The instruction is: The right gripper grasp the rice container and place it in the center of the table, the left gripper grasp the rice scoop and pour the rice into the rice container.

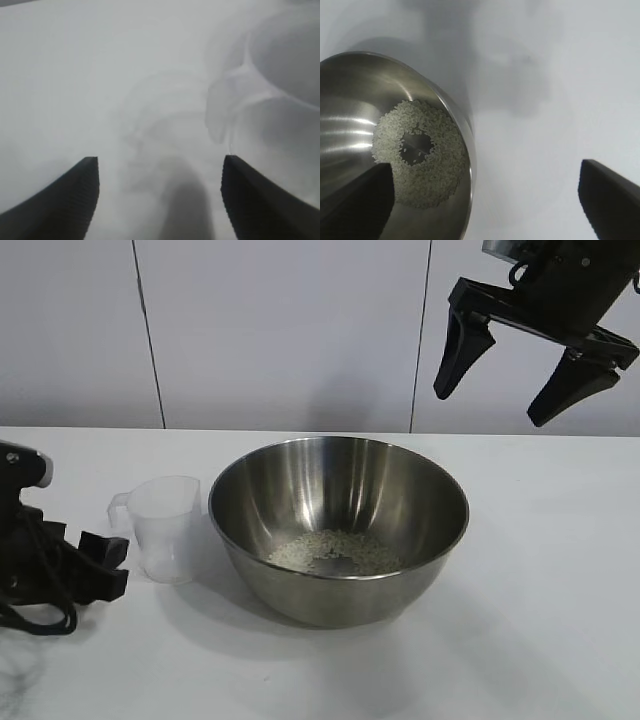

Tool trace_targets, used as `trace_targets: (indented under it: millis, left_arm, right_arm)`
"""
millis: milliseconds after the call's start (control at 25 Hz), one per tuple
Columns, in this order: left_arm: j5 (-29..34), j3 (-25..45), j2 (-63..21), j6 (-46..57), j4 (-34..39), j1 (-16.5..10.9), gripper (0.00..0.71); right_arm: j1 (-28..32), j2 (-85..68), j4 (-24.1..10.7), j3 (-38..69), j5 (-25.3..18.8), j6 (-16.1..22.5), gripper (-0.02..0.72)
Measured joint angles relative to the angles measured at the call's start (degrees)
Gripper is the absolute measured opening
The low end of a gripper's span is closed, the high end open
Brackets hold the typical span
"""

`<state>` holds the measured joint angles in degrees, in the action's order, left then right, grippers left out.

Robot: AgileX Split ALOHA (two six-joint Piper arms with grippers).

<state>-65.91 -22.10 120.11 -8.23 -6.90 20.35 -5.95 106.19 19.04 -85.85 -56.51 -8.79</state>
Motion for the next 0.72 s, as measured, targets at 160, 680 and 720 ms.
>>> trace_targets:
  millis: [160, 680, 720]
  left_arm:
    - [0.0, 3.94, -6.43, 1.33, -0.05, 0.0, 0.662]
    - [75.45, -15.63, -42.57, 7.55, -0.68, 0.0, 0.693]
    - [81.83, -20.06, -42.79, 7.62, -1.11, 0.0, 0.693]
  right_arm:
    - [0.0, 0.0, 0.0, 0.0, -0.21, 0.0, 0.694]
    - [0.0, 0.0, 0.0, 0.0, -0.59, 0.0, 0.694]
    - [0.0, 0.0, 0.0, 0.0, -0.59, 0.0, 0.694]
